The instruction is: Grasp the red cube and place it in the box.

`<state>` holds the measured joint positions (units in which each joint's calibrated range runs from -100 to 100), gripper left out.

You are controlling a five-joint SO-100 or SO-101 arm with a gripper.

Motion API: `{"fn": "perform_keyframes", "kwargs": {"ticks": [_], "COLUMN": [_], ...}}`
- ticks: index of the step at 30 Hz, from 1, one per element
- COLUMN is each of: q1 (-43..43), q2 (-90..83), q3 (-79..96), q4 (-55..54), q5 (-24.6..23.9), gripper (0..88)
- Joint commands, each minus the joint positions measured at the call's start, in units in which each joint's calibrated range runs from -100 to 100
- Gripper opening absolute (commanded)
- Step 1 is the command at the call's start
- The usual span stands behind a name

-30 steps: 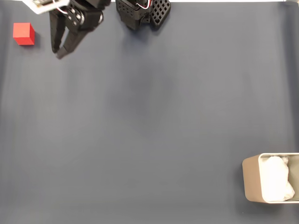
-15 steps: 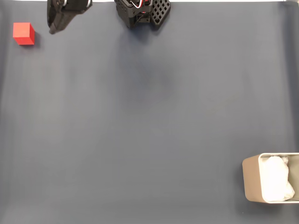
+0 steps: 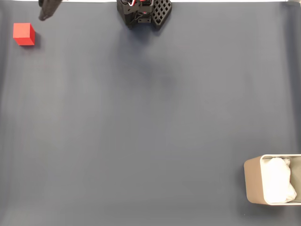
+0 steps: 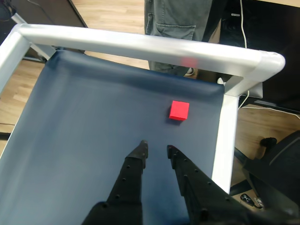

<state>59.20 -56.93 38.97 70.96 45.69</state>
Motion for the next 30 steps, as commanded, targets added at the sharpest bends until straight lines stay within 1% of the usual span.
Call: {"fn": "perform_keyframes", "kwargs": {"ticks": [1,3,8,15,30], "q1": [2.4,3.2,4.7,6.2,8.8], "q2": [0.9,1.6,2.6,4.0,10.5], "q3": [-3.3,-3.3,-2.9,-1.9,1.0], "q4": [-1.1,-1.5,-2.3,-4.2,-13.9], "q5": [-0.4,-0.9,-0.7,-1.5,-1.4], "gripper": [13.8,17.2,21.1,30.3,39.6]}}
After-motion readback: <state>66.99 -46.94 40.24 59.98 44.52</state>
